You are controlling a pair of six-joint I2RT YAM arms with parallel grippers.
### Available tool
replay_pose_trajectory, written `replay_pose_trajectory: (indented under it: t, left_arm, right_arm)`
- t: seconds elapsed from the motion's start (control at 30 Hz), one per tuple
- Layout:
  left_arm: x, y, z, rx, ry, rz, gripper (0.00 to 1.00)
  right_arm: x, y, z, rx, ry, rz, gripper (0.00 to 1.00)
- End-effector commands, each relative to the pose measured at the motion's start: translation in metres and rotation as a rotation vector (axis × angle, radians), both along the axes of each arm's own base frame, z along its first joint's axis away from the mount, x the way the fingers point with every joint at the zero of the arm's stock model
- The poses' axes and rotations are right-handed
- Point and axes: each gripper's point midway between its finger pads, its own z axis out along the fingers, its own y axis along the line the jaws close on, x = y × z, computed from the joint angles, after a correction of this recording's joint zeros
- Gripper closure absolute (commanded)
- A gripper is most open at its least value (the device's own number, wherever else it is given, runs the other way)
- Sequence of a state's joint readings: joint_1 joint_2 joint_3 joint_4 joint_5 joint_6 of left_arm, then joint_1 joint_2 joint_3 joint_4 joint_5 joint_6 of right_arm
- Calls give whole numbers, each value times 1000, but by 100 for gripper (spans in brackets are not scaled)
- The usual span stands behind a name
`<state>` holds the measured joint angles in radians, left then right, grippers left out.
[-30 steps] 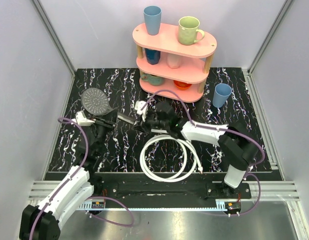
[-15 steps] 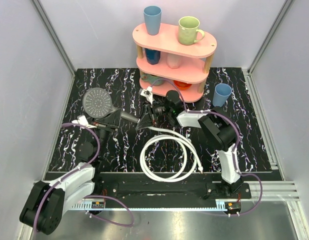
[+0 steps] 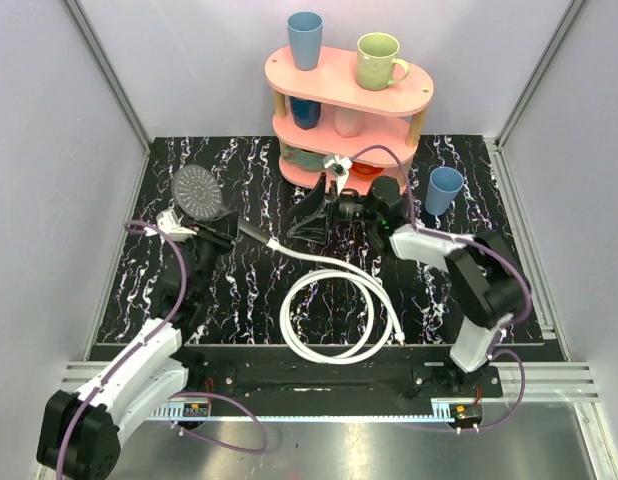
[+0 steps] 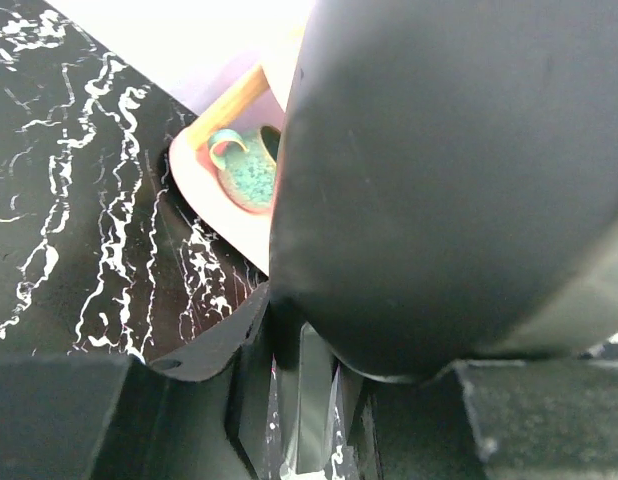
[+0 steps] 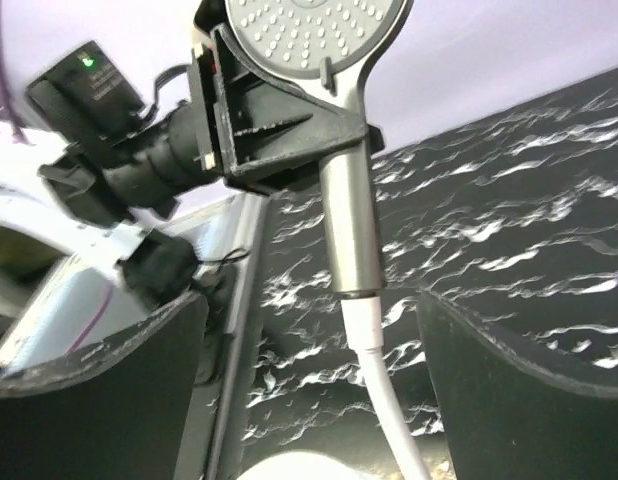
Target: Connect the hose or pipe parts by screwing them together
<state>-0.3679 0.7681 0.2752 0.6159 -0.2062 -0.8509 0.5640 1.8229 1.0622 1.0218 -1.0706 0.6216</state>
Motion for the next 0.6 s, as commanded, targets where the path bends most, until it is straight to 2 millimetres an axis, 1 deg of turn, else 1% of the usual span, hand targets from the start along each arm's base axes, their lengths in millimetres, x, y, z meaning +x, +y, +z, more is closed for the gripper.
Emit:
replay_pose_trajectory:
  t: [0.0, 0.03, 0.07, 0.1, 0.13, 0.17, 0.2, 0.27, 0.3, 0.33, 0.37, 0.4, 0.43, 0.47, 0.53, 0.57]
  left_arm:
    - [4, 24, 45, -82, 72, 137, 100]
    - [4, 27, 47, -105, 93, 159, 100]
    - [3, 28, 37, -89, 155, 171, 100]
    - [3, 29, 50, -105, 154, 176, 100]
    - [5, 30, 49, -122, 182, 185, 100]
    - [3, 29, 40, -111, 241, 187, 100]
    - [3, 28, 51, -125, 240, 181, 100]
    - [2, 23, 43, -134, 306, 164, 100]
    - [2, 20, 52, -149, 307, 151, 100]
    - [1, 19, 48, -159, 338, 149, 100]
    - [0, 18, 55, -168, 333, 146, 100]
    - [0, 19, 56, -172, 338, 148, 100]
    - [-2, 19, 57, -174, 344, 149, 100]
    - [-2, 20, 59, -181, 343, 152, 100]
    - [-3, 19, 62, -187, 340, 146, 100]
    - [-4, 18, 60, -189, 345, 140, 100]
  right_arm:
    - [25, -2, 10, -51, -318, -401, 3]
    - [33, -8, 2, -119, -340, -521, 0]
    - [29, -3, -1, -153, -385, -552, 0]
    - [18, 7, -5, -192, -508, -565, 0]
    - [24, 6, -10, -236, -540, -634, 0]
    - [23, 9, -13, -259, -572, -652, 0]
    - [25, 12, -15, -287, -628, -675, 0]
    - [22, 19, -17, -331, -712, -736, 0]
    - [26, 21, -19, -358, -733, -779, 0]
    - [18, 30, -20, -363, -758, -767, 0]
    - [16, 33, -21, -376, -800, -768, 2]
    - [18, 37, -23, -389, -816, -786, 3]
    - [14, 42, -23, -390, -832, -785, 8]
    - [15, 46, -26, -399, -845, -794, 12]
    - [13, 51, -24, -386, -851, -811, 24]
    - [13, 53, -26, -387, -854, -815, 39]
